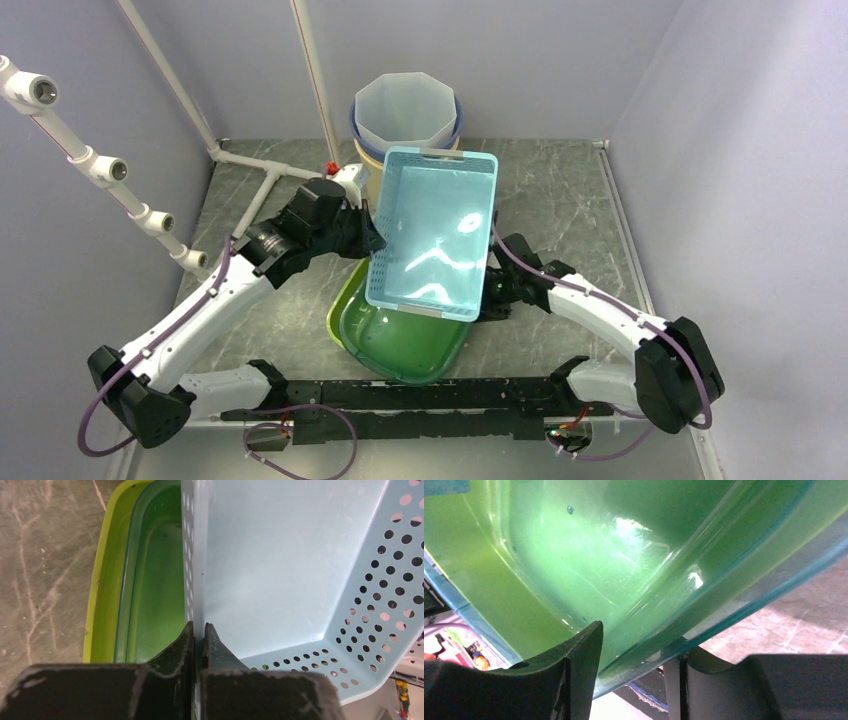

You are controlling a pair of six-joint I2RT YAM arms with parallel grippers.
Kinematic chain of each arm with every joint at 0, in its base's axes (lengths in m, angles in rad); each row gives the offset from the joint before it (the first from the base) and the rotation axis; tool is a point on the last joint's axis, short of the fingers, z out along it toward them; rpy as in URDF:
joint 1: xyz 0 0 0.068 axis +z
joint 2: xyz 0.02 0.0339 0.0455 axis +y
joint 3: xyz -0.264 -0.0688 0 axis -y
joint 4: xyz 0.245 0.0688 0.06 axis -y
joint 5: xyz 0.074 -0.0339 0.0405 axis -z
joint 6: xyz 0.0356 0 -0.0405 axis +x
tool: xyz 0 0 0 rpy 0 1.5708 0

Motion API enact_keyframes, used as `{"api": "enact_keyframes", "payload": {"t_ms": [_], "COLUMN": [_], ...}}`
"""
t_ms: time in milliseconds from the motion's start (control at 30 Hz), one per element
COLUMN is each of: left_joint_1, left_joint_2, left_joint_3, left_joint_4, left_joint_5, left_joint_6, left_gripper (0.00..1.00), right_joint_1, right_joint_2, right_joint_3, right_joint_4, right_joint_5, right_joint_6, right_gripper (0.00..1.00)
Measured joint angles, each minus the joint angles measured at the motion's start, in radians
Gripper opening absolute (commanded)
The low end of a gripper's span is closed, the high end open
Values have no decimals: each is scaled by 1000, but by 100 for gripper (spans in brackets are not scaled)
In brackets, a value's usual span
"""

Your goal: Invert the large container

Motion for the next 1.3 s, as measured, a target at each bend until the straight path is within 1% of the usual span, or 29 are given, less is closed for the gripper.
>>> {"api": "enact_keyframes", "payload": {"t_ms": [67,133,200,300,367,433,600,767,933,1067,1133,1200,1300], "left_joint_1": [0,0,0,0,0,0,0,-1,0,-2,-3,-3,-5], "left_joint_2": [-18,-27,-29,-29,-29,-29,-37,-74,-79,-61,-53,-43,-26], "left_joint_3": [0,0,0,-1,-2,-3,-7,-46,-63,-77,-94,-115,-141], "left_joint_4": [-1,-2,-2,-7,-9,-12,-14,21,70,132,172,214,253], "left_joint_5": [-19,-29,-39,-47,-48,-50,-58,-74,-78,-77,-73,-71,-63], "left_joint_6": [0,-4,-7,-12,-14,-15,-34,-87,-164,-238,-279,-315,-371], "left_gripper": [3,3,3,3,3,3,3,3,3,3,2,3,3], "right_joint_1": [8,10,11,12,13,15,14,12,12,11,11,11,11], "right_joint_2": [0,0,0,-8,-29,-66,-188,-354,-638,-866,-938,-990,-1019], "right_joint_3": [0,0,-1,0,10,40,74,74,55,3,-18,-33,-35], "right_joint_4": [10,24,44,58,46,14,-85,-206,-220,-192,-190,-188,-179], "right_joint_5": [-12,-28,-39,-31,11,92,310,483,582,616,621,613,567], "right_joint_6": [1,10,32,62,84,109,174,261,299,312,315,314,293], "right_gripper": [55,62,66,77,84,89,95,96,95,92,90,88,84]}}
